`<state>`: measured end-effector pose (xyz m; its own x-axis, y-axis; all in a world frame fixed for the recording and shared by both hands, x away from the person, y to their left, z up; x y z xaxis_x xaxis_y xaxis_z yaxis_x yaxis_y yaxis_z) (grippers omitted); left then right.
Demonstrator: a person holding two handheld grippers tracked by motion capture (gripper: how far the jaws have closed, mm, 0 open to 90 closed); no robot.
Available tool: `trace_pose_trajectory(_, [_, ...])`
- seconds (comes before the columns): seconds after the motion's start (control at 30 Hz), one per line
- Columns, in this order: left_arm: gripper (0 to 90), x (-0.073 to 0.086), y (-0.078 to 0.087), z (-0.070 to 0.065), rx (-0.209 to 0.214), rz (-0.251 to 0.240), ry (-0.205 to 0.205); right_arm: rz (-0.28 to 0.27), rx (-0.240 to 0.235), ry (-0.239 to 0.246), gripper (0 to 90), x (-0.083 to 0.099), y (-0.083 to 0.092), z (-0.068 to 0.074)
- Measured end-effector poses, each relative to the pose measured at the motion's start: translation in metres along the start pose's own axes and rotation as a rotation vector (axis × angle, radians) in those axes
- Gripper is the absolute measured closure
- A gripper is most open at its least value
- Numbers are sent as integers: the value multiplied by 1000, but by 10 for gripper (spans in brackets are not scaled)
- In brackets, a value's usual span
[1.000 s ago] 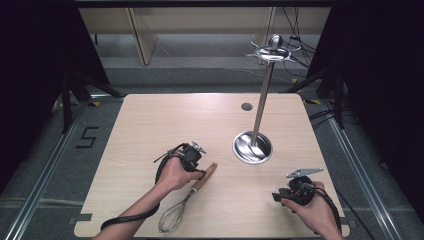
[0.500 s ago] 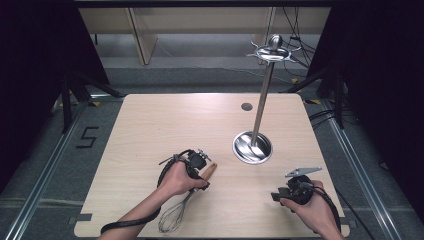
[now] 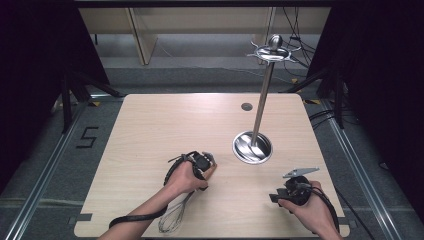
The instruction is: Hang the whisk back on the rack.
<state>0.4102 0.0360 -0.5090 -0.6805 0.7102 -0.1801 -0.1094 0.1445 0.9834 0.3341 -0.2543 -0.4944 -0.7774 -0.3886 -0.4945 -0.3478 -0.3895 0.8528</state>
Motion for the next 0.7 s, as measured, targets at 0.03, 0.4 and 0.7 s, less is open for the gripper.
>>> trace_pose_trajectory(0.03, [600,-2,1,-1,-10,32,-14,-8,-4,-2,603,0,-1,0])
trace_pose_trajectory(0.4, [680,6,11,4,3,-73,34,-12,-61,-1,603,1,0,-1])
trace_pose_trajectory(0.7, [680,20,58,9,22,-341,67,-17,-49,3,603,0,1,0])
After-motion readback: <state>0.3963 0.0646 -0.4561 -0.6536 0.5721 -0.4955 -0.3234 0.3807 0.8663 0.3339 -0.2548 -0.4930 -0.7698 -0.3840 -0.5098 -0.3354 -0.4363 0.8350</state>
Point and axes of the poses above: each handheld gripper's, and its own axes: y roughly backward along the jaws, x roughly out of its underside, z roughly to its left, the point moved 3 cm from there along -y, roughly forward along the jaws, and after that the axes turned 2 degrees about z, right-handed, at the moved point
